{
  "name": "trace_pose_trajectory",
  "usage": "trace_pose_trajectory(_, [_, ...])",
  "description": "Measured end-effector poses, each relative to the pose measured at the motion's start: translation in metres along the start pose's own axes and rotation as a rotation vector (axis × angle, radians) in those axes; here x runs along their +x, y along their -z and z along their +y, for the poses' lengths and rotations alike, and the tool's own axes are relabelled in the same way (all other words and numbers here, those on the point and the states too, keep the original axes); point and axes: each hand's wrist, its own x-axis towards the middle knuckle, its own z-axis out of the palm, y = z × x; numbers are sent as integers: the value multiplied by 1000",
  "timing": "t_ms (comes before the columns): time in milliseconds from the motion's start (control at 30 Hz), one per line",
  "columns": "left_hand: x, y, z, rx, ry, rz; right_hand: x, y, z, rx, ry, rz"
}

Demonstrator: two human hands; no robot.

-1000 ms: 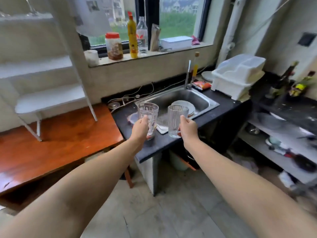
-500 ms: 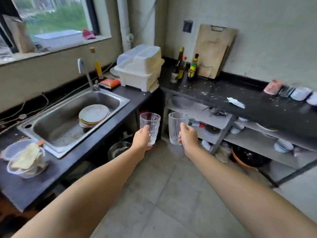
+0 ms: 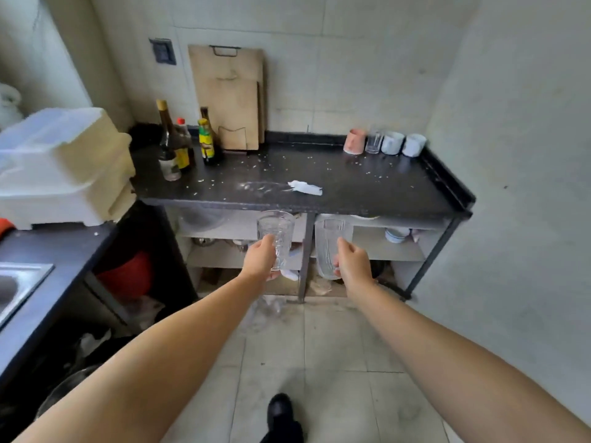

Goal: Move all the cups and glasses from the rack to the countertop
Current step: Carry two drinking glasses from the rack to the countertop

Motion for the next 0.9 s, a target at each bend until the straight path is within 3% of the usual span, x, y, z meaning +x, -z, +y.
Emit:
trace_pose_trajectory(267, [129, -136, 73, 144, -72, -231, 155, 49, -38, 70, -39, 181])
trace_pose_trajectory(667, [247, -276, 123, 226, -1, -337, 316, 116, -66, 91, -57, 305])
trace_pose_trajectory(900, [346, -394, 141, 209, 15, -325, 468, 164, -69, 118, -64, 289])
